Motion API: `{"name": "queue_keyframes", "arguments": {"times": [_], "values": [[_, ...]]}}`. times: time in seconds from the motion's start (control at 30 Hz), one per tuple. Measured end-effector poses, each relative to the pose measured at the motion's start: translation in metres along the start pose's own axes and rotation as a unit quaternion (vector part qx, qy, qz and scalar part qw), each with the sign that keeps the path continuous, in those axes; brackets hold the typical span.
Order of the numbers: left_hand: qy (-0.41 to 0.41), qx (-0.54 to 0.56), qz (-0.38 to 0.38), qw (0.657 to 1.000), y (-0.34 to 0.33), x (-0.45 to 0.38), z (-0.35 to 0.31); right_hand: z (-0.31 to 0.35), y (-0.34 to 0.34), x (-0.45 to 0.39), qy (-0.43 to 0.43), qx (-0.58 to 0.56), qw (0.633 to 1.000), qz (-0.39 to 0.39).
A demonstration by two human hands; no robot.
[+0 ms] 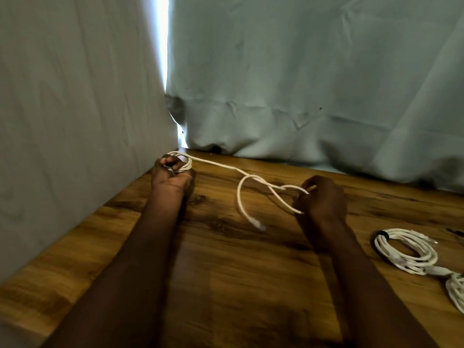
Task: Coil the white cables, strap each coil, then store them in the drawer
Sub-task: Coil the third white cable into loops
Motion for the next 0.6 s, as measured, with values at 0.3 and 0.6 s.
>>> {"name": "queue_keyframes", "arguments": {"times": [0.3, 0.6], "values": [[-0.027, -0.015, -0.034, 0.999, 0.007, -0.004, -0.003, 0.019, -0.027, 0.023, -0.196, -0.804, 0.502, 0.251], [-0.031, -0.144, -0.064, 0.987, 0.006, 0.003, 0.014, -0.018, -0.035, 0.002, -0.236, -0.678, 0.687, 0.117]]}}
Point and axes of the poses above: each hand's wrist, its own x-axis away from the middle knuckle, its own y-axis out of the back of the hand, z = x × y, the point moved 8 cm from there along -x, towards the middle knuckle, and after that the axes turned 1 degree about z, right-handed, at the moved point
